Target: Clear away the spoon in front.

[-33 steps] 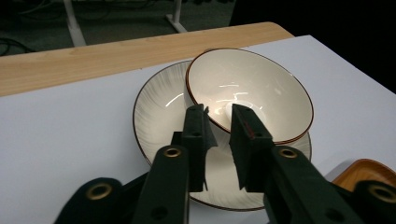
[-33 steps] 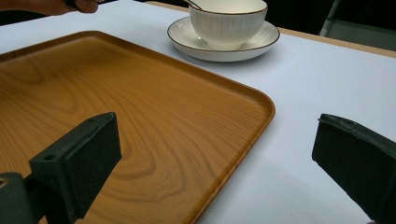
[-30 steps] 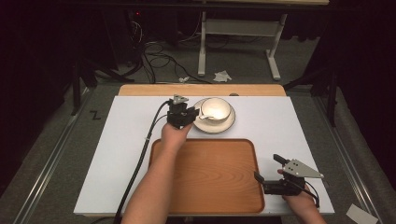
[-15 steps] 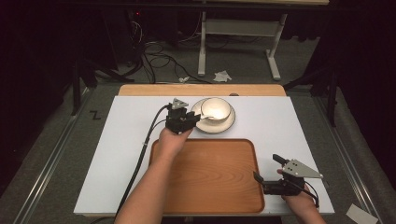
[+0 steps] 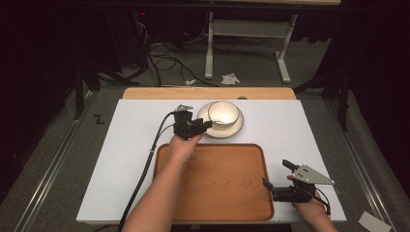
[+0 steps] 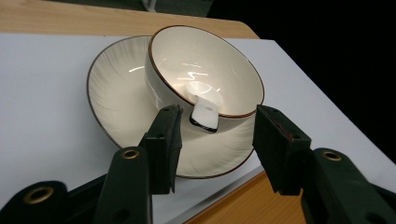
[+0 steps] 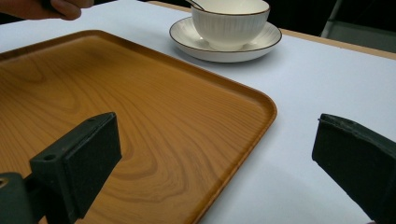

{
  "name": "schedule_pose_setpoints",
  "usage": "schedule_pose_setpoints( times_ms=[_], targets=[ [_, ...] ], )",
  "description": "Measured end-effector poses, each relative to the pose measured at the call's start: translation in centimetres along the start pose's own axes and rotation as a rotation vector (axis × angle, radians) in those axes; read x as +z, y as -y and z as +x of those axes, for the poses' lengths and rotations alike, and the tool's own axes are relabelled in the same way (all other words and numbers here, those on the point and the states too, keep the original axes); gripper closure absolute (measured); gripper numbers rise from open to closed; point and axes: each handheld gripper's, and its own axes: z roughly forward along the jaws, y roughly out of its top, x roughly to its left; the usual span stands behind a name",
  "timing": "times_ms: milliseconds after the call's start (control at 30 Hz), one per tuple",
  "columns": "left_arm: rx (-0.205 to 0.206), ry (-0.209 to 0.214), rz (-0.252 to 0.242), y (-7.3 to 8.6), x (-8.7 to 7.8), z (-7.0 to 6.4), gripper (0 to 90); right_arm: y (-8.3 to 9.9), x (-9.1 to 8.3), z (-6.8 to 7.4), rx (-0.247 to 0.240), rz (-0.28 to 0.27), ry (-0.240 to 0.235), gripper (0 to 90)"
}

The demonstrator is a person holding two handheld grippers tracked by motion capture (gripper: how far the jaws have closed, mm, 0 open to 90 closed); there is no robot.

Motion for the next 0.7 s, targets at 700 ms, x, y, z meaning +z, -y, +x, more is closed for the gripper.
schedule_pose_setpoints(
  times_ms=[700],
  targets=[
    [-0.309, 0.147, -0.011, 1.0, 2.6, 1.2, 59.4, 0.0, 0.0, -0.1, -0.003, -0.003, -0.004, 2.5]
  ],
)
